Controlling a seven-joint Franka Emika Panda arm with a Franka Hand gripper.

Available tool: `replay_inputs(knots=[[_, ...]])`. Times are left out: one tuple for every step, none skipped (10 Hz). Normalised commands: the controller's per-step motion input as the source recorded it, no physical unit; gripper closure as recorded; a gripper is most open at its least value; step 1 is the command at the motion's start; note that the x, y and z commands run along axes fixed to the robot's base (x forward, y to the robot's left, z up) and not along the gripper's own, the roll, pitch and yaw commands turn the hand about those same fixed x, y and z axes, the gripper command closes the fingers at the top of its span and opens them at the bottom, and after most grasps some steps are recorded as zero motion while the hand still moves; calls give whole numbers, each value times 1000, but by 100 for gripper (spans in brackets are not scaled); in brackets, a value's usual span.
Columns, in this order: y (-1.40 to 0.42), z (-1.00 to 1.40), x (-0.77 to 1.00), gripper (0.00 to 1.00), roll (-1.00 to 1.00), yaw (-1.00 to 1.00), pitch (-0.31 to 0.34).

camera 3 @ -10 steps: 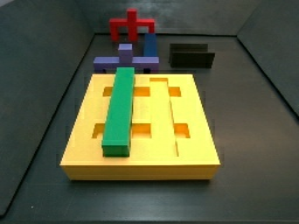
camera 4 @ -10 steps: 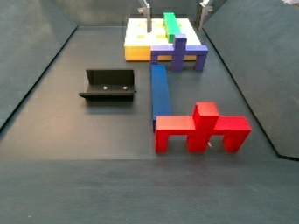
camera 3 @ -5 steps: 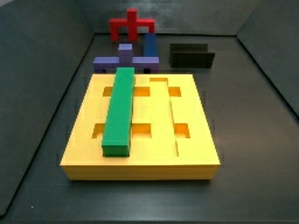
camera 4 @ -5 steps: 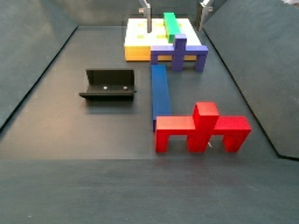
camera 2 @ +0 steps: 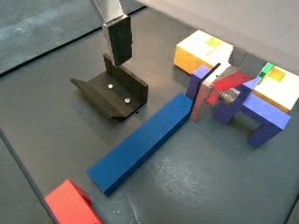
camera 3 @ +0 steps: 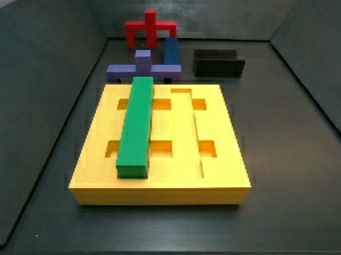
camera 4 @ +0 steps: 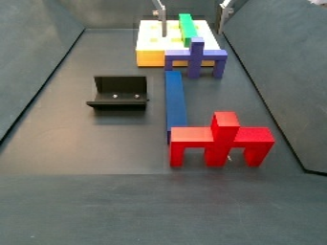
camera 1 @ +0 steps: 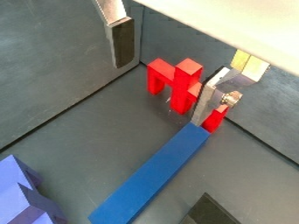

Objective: Pick up the blue object. Move up. Move to above the board. Insert the blue object.
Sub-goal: Pick up the blue object.

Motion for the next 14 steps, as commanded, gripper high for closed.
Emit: replay_inputs(knots=[[0,-71,0,0,0,0,0],[0,-74,0,0,-4,0,-4],[-143,-286,320,0,-33,-63,-16],[20,-749,71,0,-129,-531,-93],[0,-806,234,0,-106,-291,-114],[-57,-1000,106,0,0,-303,-117],[0,-1000,0,0,0,-320,-41],[0,-1000,0,0,0,-180,-59],[0,-974,131,0,-9,-114,-136],[26,-931,349,0,-54,0,-126],[0,-920,480,0,-119,54,-84],[0,-931,377,0,-99,134,-83],[0,-751,69,0,0,23,-83],[0,-611,-160,0,0,0,-86]])
